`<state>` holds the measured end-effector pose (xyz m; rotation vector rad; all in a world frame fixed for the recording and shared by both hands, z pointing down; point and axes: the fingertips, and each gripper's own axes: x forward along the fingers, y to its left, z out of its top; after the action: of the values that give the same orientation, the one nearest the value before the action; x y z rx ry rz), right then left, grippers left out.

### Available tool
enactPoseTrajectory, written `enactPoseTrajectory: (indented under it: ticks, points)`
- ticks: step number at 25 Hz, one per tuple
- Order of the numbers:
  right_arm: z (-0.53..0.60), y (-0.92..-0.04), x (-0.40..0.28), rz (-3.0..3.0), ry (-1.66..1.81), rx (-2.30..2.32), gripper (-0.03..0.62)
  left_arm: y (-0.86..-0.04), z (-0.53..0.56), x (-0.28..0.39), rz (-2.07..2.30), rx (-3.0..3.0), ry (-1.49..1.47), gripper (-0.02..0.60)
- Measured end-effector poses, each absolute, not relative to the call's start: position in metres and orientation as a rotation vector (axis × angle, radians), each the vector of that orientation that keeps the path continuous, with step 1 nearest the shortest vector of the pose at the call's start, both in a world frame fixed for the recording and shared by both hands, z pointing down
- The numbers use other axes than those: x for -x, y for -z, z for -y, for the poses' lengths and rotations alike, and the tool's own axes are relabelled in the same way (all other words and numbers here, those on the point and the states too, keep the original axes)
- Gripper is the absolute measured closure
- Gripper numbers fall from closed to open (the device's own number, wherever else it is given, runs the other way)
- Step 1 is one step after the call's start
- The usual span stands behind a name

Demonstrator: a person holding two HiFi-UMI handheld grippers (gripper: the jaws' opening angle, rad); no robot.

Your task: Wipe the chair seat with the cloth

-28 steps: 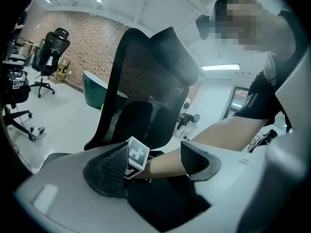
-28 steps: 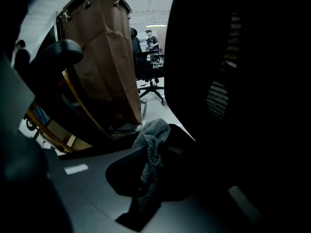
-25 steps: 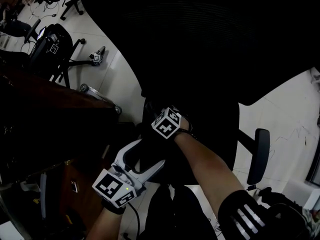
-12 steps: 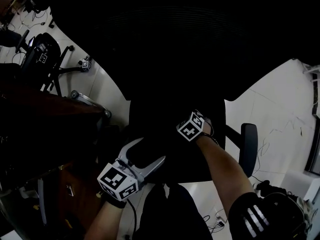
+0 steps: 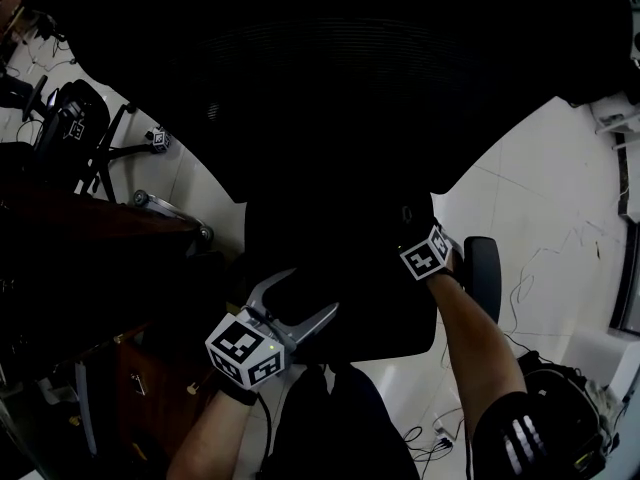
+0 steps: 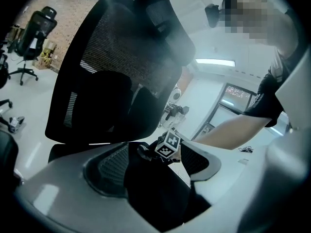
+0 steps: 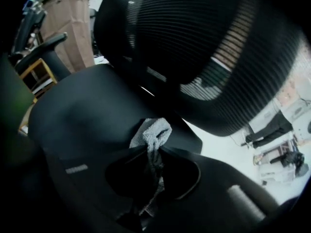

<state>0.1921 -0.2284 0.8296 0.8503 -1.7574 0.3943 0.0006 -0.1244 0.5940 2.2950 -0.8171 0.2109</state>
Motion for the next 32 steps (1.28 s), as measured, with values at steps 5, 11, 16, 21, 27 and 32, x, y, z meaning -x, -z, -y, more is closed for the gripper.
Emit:
enactPoseTrajectory:
  ticks: [5, 11, 16, 21, 27, 32]
  points:
    - [0.230, -0.825, -0.201, 1.705, -0.411, -0.903, 0.548, -0.593, 0.116, 0.006, 0.821, -2.292, -0.219, 0.220]
    - [0.223, -0.805, -0.110, 1.908, -0.491, -0.867, 0.548, -0.583, 0.107, 0.040, 0.891, -2.293, -0.231, 0.220]
    - [0.194, -0.799, 0.013, 2.078, -0.513, -0.699, 0.548, -0.572, 0.100, 0.070, 0.965, -2.293, -0.236, 0.221]
    - [0.168, -0.804, 0.107, 2.148, -0.484, -0.539, 0.548, -0.568, 0.089, 0.090, 1.000, -2.289, -0.242, 0.219]
    - [0.161, -0.824, 0.133, 2.125, -0.465, -0.474, 0.548, -0.572, 0.078, 0.097, 0.997, -2.281, -0.227, 0.219]
    - [0.155, -0.832, 0.104, 2.068, -0.435, -0.475, 0.548, -0.575, 0.073, 0.089, 0.961, -2.283, -0.230, 0.221]
